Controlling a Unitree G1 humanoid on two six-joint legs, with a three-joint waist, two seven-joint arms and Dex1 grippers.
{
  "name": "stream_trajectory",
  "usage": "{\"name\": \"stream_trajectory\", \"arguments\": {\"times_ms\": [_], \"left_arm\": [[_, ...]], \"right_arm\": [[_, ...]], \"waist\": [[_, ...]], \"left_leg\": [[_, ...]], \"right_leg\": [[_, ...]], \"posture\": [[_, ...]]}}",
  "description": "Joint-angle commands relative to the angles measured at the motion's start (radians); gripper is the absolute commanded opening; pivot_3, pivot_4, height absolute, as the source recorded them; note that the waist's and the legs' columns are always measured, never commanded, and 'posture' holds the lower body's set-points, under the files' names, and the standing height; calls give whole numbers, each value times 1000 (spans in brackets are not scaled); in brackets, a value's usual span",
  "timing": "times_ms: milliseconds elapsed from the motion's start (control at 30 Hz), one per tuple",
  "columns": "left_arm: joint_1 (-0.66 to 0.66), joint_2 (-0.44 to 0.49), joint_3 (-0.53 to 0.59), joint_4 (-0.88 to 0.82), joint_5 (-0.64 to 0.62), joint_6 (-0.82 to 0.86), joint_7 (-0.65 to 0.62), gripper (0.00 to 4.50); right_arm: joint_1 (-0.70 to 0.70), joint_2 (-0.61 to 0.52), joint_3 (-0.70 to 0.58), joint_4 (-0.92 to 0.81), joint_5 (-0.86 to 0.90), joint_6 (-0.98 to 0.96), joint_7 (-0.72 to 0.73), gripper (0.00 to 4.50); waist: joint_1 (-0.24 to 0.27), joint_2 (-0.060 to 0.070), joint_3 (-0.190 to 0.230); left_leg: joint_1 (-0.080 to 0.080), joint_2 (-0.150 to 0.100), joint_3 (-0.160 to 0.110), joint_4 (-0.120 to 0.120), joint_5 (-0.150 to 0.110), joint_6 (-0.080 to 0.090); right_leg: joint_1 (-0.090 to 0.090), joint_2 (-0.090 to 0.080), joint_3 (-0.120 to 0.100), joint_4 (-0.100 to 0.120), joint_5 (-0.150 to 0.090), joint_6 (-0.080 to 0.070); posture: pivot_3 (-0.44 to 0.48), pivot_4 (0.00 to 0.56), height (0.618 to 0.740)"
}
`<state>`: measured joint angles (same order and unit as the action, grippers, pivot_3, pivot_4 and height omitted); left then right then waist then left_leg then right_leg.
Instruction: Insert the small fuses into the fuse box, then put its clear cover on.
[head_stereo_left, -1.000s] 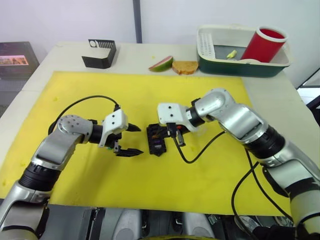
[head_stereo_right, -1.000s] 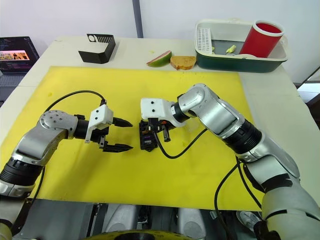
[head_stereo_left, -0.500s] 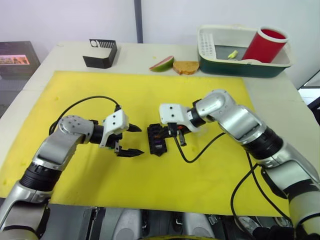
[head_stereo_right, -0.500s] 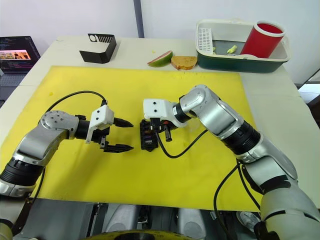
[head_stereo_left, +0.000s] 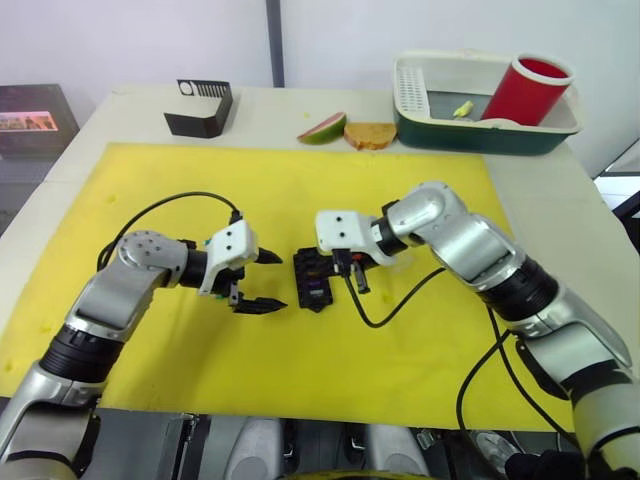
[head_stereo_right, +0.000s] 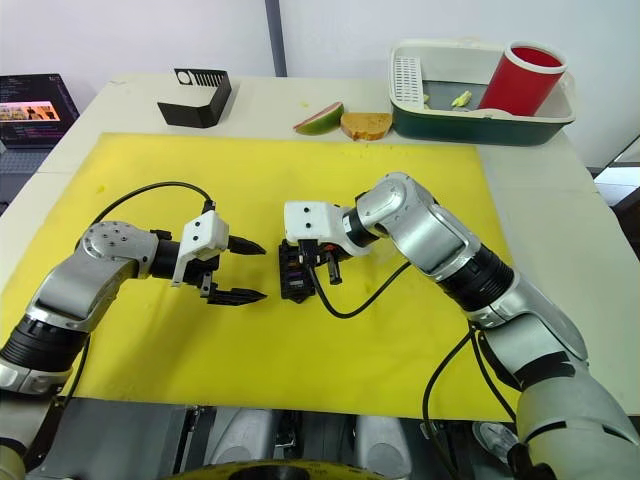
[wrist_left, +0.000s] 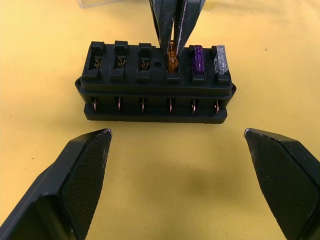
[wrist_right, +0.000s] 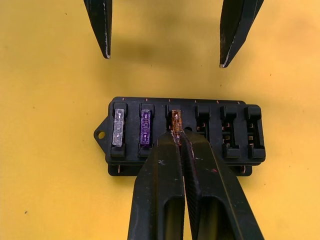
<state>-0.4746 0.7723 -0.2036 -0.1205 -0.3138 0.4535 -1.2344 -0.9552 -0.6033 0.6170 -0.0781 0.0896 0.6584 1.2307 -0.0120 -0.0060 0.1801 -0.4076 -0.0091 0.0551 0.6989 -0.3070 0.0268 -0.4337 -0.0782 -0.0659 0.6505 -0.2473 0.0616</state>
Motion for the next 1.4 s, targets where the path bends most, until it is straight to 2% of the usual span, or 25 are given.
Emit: {"name": "stream_trajectory", "arguments": {"times_ms": [33, 233, 633, 733, 800, 1233, 1400], "left_arm": [[-7, -6, 6, -24, 2, -9, 5, 4471], [-9, -10, 5, -21, 8, -12, 7, 4471], [-10, -14, 6, -15, 16, -15, 3, 4471], [-11, -14, 5, -12, 18, -18, 1, 4500], [-11, -14, 5, -12, 19, -18, 0, 4500], [-10, -17, 4, -11, 22, -18, 0, 4500], [-15, -20, 6, 1, 24, -23, -1, 4500]], "right_arm": [[6, 7, 39, 16, -53, 31, 0, 0], [16, 4, 55, 8, -83, 22, 21, 0], [9, 20, 6, -7, -70, 23, 27, 0], [3, 31, -3, -3, -68, 33, 16, 937], [0, 38, -8, -4, -67, 42, 11, 1865], [-30, 43, -67, -20, -43, 69, 20, 1865], [-54, 45, -123, -49, 26, 132, 40, 1865]], "waist": [[0, 0, 0], [-1, 0, 0], [-1, 0, 0], [-1, 0, 0], [0, 0, 0], [0, 0, 0], [0, 0, 0]], "left_leg": [[0, 0, 0, 0, 0, 0], [2, 0, 0, 0, 0, 0], [1, 0, 0, 0, 0, 0], [1, 0, 0, 0, 0, 0], [1, 0, 0, 0, 0, 0], [1, 0, 0, 0, 0, 0], [1, 0, 0, 0, 0, 0]], "right_leg": [[0, 0, 0, 0, 0, 0], [2, 0, 0, 0, 0, 0], [2, 0, 0, 0, 0, 0], [2, 0, 0, 0, 0, 0], [1, 0, 0, 0, 0, 0], [1, 0, 0, 0, 0, 0], [1, 0, 0, 0, 0, 0]], "posture": [[0, 150, 740], [0, 150, 740], [0, 150, 740], [0, 150, 740], [0, 150, 740], [0, 150, 740], [0, 150, 740]]}}
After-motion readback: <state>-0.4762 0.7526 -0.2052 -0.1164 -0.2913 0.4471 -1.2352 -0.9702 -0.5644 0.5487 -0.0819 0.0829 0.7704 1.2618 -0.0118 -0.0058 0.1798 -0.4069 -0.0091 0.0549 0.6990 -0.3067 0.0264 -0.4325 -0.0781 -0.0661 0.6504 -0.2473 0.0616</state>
